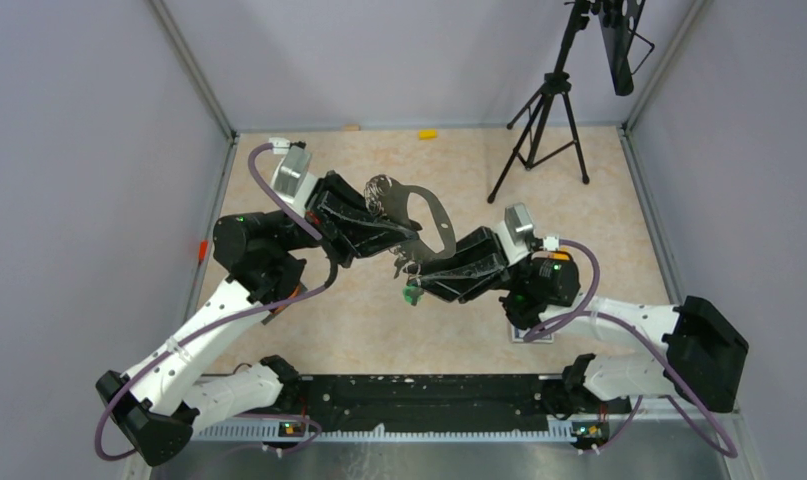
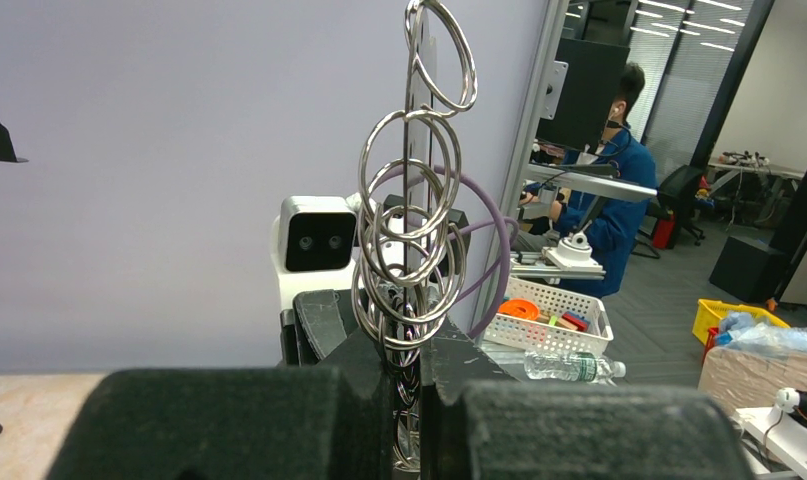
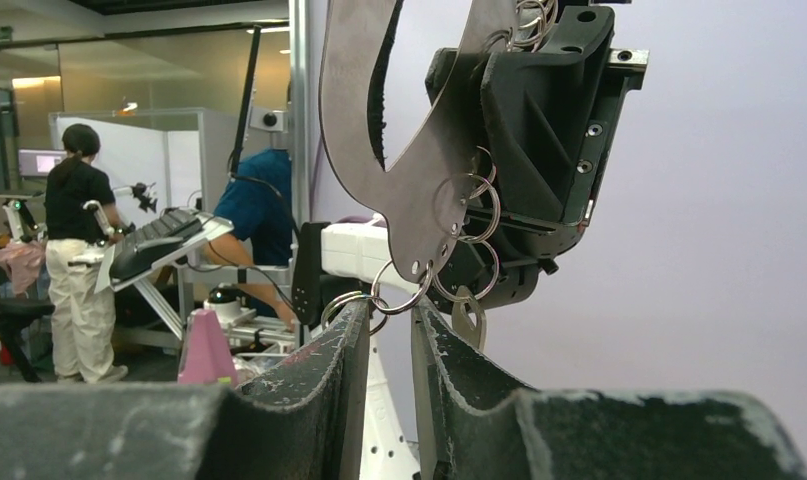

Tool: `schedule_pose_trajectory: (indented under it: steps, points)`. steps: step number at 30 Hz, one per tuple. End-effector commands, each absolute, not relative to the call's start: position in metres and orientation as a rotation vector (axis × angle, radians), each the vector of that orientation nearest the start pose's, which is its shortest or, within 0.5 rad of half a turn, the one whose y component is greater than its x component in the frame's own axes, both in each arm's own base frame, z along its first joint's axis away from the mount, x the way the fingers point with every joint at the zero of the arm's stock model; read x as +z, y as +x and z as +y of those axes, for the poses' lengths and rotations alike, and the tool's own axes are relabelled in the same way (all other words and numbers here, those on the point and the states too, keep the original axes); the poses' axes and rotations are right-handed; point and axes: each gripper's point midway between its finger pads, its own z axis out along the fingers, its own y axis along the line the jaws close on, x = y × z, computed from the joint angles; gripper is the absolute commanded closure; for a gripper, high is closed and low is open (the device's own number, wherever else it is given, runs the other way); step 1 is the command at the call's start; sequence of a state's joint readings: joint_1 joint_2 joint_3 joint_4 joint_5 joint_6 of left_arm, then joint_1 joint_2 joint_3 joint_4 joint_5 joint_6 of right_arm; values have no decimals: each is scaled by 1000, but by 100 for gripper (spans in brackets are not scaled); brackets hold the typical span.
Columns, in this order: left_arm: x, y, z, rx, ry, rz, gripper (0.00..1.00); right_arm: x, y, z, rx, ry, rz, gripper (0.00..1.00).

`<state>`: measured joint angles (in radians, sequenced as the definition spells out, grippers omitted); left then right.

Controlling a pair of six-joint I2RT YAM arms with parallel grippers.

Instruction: Remove the keys from the keyring

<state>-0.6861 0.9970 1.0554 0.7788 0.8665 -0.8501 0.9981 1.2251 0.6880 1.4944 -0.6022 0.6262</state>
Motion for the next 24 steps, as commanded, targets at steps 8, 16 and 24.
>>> schedule_pose_trajectory:
  steps: [8, 16, 24]
  points:
    - [523, 90, -270, -1659, 861, 796, 100, 455, 65, 322, 1721, -765, 446, 83]
    - [523, 90, -269, -1656, 862, 794, 100, 446, 62, 325, 1719, -812, 464, 90]
    - [526, 89, -269, -1652, 864, 790, 100, 437, 62, 329, 1677, -864, 505, 96]
